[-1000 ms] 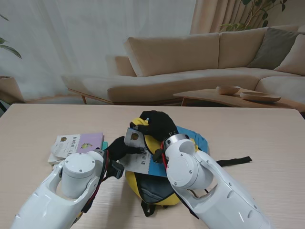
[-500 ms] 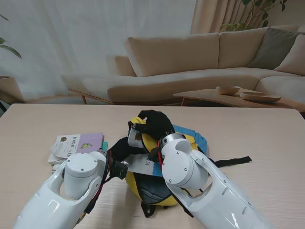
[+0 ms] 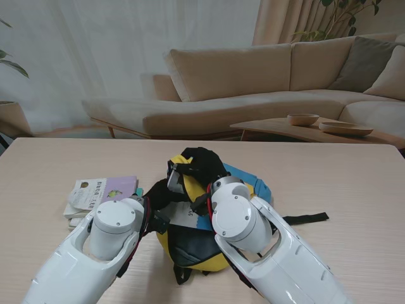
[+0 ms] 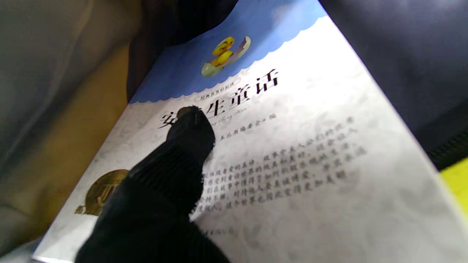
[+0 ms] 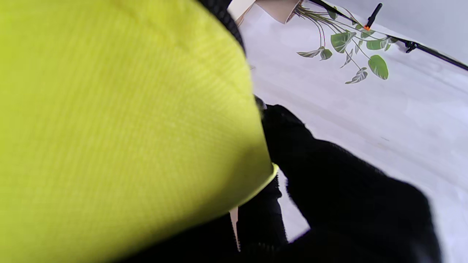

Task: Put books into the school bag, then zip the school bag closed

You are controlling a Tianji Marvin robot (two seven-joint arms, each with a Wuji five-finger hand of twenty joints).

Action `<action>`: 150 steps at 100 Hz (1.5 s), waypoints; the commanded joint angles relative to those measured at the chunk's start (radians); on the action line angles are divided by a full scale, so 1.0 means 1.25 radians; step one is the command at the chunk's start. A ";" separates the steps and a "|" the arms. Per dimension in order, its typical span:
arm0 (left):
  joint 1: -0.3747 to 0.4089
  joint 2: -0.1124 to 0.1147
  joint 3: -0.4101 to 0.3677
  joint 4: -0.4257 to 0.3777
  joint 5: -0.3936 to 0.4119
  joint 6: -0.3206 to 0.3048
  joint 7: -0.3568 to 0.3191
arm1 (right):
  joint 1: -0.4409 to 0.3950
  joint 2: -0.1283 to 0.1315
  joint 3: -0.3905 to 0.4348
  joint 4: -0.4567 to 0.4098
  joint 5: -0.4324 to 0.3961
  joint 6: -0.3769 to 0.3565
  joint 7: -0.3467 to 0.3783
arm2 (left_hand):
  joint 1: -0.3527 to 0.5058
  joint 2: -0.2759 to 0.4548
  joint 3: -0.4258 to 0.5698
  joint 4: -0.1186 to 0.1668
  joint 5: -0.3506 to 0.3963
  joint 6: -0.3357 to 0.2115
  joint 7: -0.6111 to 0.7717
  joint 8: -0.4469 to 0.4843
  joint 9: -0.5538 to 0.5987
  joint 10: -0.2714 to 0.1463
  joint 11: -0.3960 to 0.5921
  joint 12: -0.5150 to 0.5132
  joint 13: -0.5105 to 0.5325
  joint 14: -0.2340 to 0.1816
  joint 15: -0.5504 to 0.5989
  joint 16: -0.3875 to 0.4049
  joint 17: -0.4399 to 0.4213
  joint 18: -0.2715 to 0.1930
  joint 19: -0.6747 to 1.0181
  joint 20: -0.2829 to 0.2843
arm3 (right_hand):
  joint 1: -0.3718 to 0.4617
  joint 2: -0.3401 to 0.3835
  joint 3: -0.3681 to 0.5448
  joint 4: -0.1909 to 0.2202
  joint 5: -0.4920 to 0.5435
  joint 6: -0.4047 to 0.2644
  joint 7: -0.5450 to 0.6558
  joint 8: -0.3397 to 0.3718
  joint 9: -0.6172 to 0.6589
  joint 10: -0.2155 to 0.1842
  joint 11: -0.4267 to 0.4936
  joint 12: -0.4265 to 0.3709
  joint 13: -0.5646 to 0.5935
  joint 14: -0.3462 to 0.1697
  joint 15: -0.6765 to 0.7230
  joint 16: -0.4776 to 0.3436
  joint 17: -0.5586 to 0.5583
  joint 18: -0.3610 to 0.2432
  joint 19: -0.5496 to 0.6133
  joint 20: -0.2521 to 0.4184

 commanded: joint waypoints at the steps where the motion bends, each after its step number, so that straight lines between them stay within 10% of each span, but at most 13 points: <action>1: 0.002 -0.003 -0.009 -0.005 0.006 -0.006 -0.013 | -0.001 -0.019 -0.003 -0.011 0.003 0.006 0.004 | 0.129 0.139 0.136 0.016 0.088 -0.096 0.180 0.028 0.000 -0.056 0.021 -0.001 0.011 0.028 0.000 -0.004 0.023 -0.022 0.073 -0.008 | 0.103 0.033 0.083 0.016 0.073 -0.130 0.075 0.045 0.019 0.030 0.001 0.010 0.042 0.024 -0.017 -0.019 0.027 -0.003 0.055 -0.013; 97: -0.092 -0.025 0.066 0.106 -0.092 0.074 -0.053 | 0.017 -0.047 -0.006 0.019 0.063 0.035 -0.034 | 0.129 0.124 0.136 0.016 0.071 -0.086 0.145 -0.028 -0.004 -0.041 -0.015 -0.026 0.005 0.031 -0.023 -0.017 0.012 -0.017 0.064 -0.029 | 0.103 0.030 0.089 0.014 0.073 -0.126 0.078 0.042 0.016 0.033 0.002 0.005 0.039 0.029 -0.026 -0.021 0.025 0.008 0.045 -0.020; 139: -0.107 -0.015 0.075 0.114 -0.064 0.074 -0.079 | 0.017 -0.048 -0.002 0.020 0.067 0.035 -0.037 | 0.093 0.017 0.084 0.060 -0.148 -0.022 0.034 -0.291 -0.095 -0.008 -0.199 -0.041 -0.091 -0.008 -0.134 -0.080 -0.085 -0.056 -0.023 -0.101 | 0.103 0.029 0.089 0.014 0.073 -0.125 0.078 0.042 0.017 0.034 0.002 0.005 0.038 0.031 -0.027 -0.020 0.020 0.015 0.041 -0.022; 150: -0.110 -0.013 0.076 0.115 -0.057 0.074 -0.083 | 0.019 -0.047 -0.003 0.023 0.063 0.034 -0.035 | 0.021 0.008 0.135 0.060 -0.187 -0.004 -0.001 -0.320 -0.181 -0.001 -0.129 -0.122 -0.128 -0.017 -0.173 -0.106 -0.122 -0.064 -0.062 -0.120 | 0.103 0.029 0.089 0.014 0.074 -0.125 0.078 0.042 0.017 0.033 0.002 0.005 0.039 0.031 -0.026 -0.019 0.021 0.016 0.042 -0.022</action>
